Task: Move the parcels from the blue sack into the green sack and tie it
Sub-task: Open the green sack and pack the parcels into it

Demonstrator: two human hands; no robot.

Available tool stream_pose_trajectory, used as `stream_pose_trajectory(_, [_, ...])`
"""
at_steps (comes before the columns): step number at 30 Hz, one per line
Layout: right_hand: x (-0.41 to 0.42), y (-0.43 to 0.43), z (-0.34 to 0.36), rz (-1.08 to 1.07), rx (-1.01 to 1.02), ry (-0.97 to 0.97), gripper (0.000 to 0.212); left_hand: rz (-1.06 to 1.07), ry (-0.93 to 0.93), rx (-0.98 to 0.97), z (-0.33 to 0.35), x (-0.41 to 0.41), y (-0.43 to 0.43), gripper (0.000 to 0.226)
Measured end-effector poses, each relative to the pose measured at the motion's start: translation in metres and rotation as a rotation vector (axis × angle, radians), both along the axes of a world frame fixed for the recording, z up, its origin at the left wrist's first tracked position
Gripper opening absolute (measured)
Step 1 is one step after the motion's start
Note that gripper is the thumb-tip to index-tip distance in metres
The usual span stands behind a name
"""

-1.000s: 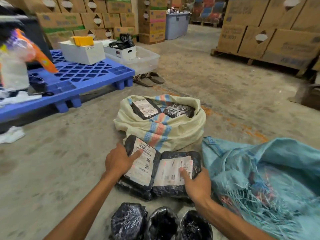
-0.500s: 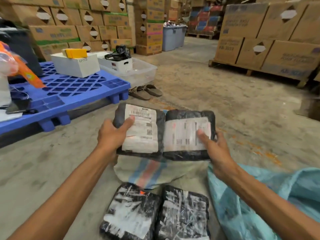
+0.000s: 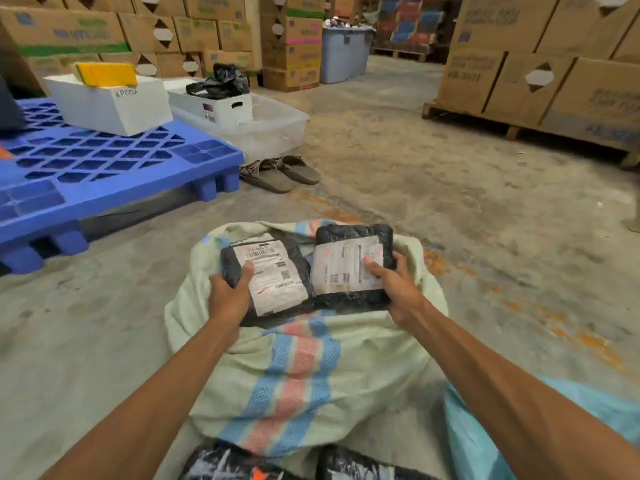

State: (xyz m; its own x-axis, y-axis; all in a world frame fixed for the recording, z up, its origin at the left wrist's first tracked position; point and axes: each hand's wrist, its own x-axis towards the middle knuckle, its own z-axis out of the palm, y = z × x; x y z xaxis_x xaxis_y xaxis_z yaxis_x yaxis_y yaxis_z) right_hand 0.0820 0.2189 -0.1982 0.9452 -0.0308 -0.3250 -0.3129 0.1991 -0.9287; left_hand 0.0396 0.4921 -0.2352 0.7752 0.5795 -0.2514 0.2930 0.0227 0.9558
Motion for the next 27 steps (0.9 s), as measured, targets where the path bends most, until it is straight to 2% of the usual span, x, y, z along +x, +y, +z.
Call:
stream_pose_trajectory(2, [-0.011,-0.005,-0.014,0.075,0.014,0.107,0.044,-0.043,-0.02,0.033,-0.012,-0.016,0.011,0.047])
stream_pose_trajectory(4, [-0.023,-0.01,-0.016,0.168,0.025,0.215,0.033,-0.115,-0.033,0.052,-0.013,-0.031,0.022,0.041])
stream_pose_trajectory(7, [-0.038,-0.018,-0.013,0.294,-0.016,0.336,0.029,-0.232,0.061,0.052,-0.01,-0.046,0.041,0.054])
stream_pose_trajectory(11, [-0.06,-0.026,-0.011,0.397,-0.167,0.362,0.024,-0.381,0.263,0.338,-0.001,-0.063,0.055,0.073])
stream_pose_trajectory(13, [-0.061,-0.031,-0.013,0.489,-0.311,0.356,0.045,-0.527,0.363,0.388,0.005,-0.069,0.052,0.063])
stream_pose_trajectory(15, [-0.058,-0.037,-0.024,0.617,-0.527,0.311,0.095,-0.648,0.454,0.4,0.006,-0.08,0.049,0.041])
stream_pose_trajectory(16, [-0.052,-0.041,-0.043,0.633,-0.637,0.291,0.119,-0.681,0.473,0.416,0.004,-0.086,0.048,0.038])
stream_pose_trajectory(17, [-0.057,-0.037,-0.048,0.625,-0.721,0.271,0.126,-0.684,0.47,0.433,-0.004,-0.091,0.048,0.05])
stream_pose_trajectory(18, [-0.063,-0.032,-0.052,0.606,-0.788,0.235,0.12,-0.649,0.442,0.456,-0.013,-0.096,0.049,0.061])
stream_pose_trajectory(20, [-0.09,-0.013,-0.038,0.529,-0.947,0.131,0.093,-0.516,0.388,0.491,-0.025,-0.103,0.045,0.063])
stream_pose_trajectory(22, [-0.107,-0.002,-0.032,0.54,-1.023,0.172,0.08,-0.414,0.4,0.563,-0.026,-0.11,0.035,0.064])
stream_pose_trajectory(24, [-0.115,0.001,-0.033,0.55,-1.013,0.228,0.074,-0.377,0.446,0.674,-0.023,-0.11,0.026,0.064])
stream_pose_trajectory(27, [-0.122,0.004,-0.04,0.467,-1.028,0.238,0.088,-0.383,0.469,0.791,-0.017,-0.109,0.021,0.064])
